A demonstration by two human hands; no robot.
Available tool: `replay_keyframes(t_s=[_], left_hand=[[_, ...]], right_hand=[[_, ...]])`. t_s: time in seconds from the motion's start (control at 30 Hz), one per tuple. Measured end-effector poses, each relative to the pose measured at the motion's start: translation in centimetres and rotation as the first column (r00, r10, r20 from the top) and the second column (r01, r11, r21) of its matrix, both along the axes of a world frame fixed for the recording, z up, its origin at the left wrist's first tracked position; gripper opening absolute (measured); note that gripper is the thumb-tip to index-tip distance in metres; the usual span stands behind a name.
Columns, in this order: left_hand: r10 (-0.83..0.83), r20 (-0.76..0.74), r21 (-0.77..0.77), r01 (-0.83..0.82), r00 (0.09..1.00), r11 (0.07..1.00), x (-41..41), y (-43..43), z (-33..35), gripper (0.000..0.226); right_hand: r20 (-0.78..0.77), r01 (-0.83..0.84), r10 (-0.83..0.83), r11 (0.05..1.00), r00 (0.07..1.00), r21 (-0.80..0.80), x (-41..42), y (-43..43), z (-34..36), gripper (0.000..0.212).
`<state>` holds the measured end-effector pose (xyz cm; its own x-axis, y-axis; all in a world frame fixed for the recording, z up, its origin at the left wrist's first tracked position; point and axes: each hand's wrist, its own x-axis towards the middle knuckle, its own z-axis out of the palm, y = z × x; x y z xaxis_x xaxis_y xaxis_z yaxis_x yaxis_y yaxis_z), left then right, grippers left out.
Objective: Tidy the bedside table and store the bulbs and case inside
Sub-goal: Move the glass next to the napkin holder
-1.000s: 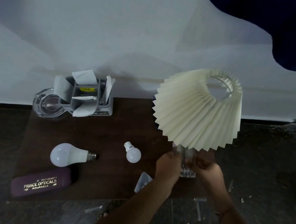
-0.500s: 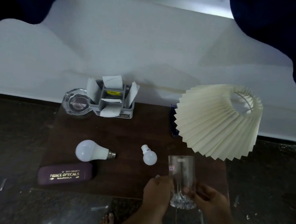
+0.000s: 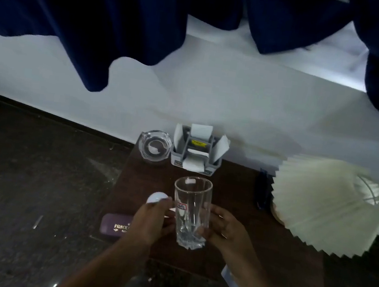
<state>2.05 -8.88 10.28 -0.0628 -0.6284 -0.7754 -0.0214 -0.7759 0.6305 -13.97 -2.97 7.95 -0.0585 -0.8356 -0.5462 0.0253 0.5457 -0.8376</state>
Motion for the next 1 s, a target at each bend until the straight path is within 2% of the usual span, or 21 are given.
replay_keyframes(t_s=[0.1, 0.17, 0.23, 0.33, 0.4, 0.5, 0.53, 0.63, 0.73, 0.8, 0.9, 1.0], left_hand=[[0.054, 0.032, -0.092, -0.051, 0.998, 0.994, 2.1, -2.8, 0.7, 0.035], [0.085, 0.032, -0.102, -0.081, 0.996, 0.991, 3.6, -4.6, 1.1, 0.044], [0.079, 0.042, -0.105, -0.074, 0.996, 0.992, 5.1, -6.4, 1.0, 0.050], [0.090, 0.102, -0.168, -0.073, 0.991, 0.983, 6.8, -9.1, 1.0, 0.037], [0.076, 0.170, -0.203, -0.040, 0.982, 0.978, 7.5, -10.6, 1.1, 0.030], [0.046, 0.227, -0.203, 0.001, 0.973, 0.979, 8.1, -12.7, 0.9, 0.028], [0.038, 0.246, -0.200, 0.012, 0.969, 0.980, 8.2, -13.4, 0.8, 0.026], [0.006, 0.284, -0.180, 0.047, 0.959, 0.983, 8.2, -15.3, 0.5, 0.019], [-0.005, 0.290, -0.160, 0.053, 0.957, 0.986, 7.8, -17.0, 0.1, 0.020], [-0.015, 0.282, -0.143, 0.057, 0.959, 0.988, 7.2, -18.0, -0.1, 0.020], [-0.043, 0.245, -0.106, 0.070, 0.969, 0.992, 6.5, -19.1, -0.7, 0.025], [-0.093, 0.199, -0.080, 0.110, 0.976, 0.991, 5.9, -19.9, -1.3, 0.014]], right_hand=[[-0.058, -0.056, 0.050, 0.994, 0.997, -0.095, 2.7, -3.6, 0.5, 0.050], [-0.088, -0.086, 0.074, 0.987, 0.993, -0.138, 4.5, -6.2, 0.8, 0.050], [-0.095, -0.127, 0.112, 0.976, 0.989, -0.179, 6.0, -8.6, 1.0, 0.039], [-0.104, -0.195, 0.177, 0.960, 0.979, -0.203, 8.0, -11.4, 1.3, 0.025], [-0.128, -0.222, 0.198, 0.951, 0.972, -0.214, 8.7, -12.8, 1.1, 0.032], [-0.123, -0.266, 0.248, 0.950, 0.961, -0.161, 9.3, -14.8, 0.4, 0.075], [-0.117, -0.271, 0.257, 0.955, 0.959, -0.121, 9.3, -15.4, 0.3, 0.083], [-0.143, -0.271, 0.260, 0.960, 0.955, -0.063, 9.2, -17.4, 0.0, 0.077], [-0.298, -0.221, 0.185, 0.971, 0.937, -0.092, 9.0, -19.5, 0.4, 0.060], [-0.453, -0.214, 0.132, 0.967, 0.882, -0.134, 8.8, -20.8, 0.6, 0.046], [-0.689, -0.306, 0.115, 0.938, 0.716, -0.161, 8.4, -22.4, 0.6, 0.030], [-0.806, -0.349, 0.085, 0.924, 0.586, -0.156, 8.2, -23.7, 0.4, 0.021]])
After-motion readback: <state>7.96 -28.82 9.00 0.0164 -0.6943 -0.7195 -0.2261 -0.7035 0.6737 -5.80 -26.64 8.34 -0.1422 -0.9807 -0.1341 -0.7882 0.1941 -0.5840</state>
